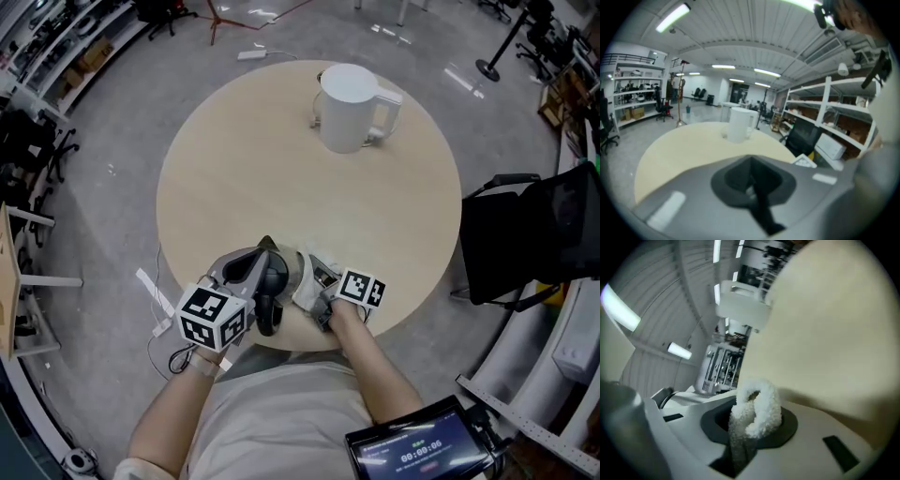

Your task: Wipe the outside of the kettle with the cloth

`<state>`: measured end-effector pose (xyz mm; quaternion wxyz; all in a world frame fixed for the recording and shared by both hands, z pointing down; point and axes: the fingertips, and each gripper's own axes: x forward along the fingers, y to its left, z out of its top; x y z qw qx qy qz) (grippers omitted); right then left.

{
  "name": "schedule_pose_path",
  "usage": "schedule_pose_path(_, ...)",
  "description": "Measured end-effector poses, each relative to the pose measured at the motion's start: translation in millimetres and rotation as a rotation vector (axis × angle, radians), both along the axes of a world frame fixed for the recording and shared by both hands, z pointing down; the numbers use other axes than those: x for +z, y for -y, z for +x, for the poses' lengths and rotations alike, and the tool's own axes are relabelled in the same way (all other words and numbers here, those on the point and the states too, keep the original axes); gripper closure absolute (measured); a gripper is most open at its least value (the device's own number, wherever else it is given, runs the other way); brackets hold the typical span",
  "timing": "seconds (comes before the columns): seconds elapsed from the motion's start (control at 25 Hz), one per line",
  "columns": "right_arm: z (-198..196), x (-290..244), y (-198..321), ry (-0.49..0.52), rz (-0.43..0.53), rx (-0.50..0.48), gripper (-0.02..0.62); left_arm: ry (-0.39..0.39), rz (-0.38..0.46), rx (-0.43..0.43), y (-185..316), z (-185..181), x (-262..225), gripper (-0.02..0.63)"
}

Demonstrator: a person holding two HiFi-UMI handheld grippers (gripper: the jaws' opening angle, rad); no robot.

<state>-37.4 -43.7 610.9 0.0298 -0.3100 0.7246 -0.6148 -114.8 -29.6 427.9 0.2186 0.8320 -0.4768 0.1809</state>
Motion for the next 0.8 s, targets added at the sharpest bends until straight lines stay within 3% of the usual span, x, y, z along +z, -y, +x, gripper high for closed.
schedule_pose_path(0.08,10,-41,-23,-0.046,0.15,-0.116,0.509,-0.039,-0.059,-0.015,-4,-5,3,0.607)
schedule_pose_path(0.12,18,-64,-34,-0.028,0.204,-0.127,0.509,-0.093,-0.092,-0.087,-9,-18,3,0.607)
schedule_pose_path(0.2,33,-100,-51,0.141,0.201,-0.034,0.509,-0.255,-0.144,-0.342,-31,-55,8,0.607)
schedule_pose_path(0.28,32,-123,-60,0.321,0.158,0.037,0.509,-0.419,-0.254,-0.565,-66,-80,33,0.607)
schedule_pose_path(0.36,18,-131,-63,0.381,0.148,0.048,0.509,-0.548,-0.406,-0.644,-97,-75,65,0.607)
schedule_pose_path(0.52,8,-131,-40,0.382,0.177,0.118,0.509,-0.649,-0.622,-0.547,-120,-20,98,0.618)
schedule_pose_path(0.64,4,-130,-15,0.338,0.225,0.101,0.509,-0.656,-0.733,-0.357,-127,25,105,0.618)
schedule_pose_path(0.72,-2,-131,-3,0.287,0.247,0.031,0.509,-0.636,-0.758,-0.257,-127,39,99,0.617)
schedule_pose_path(0.8,4,-146,5,0.254,0.297,0.012,0.509,-0.615,-0.708,-0.26,-125,25,81,0.615)
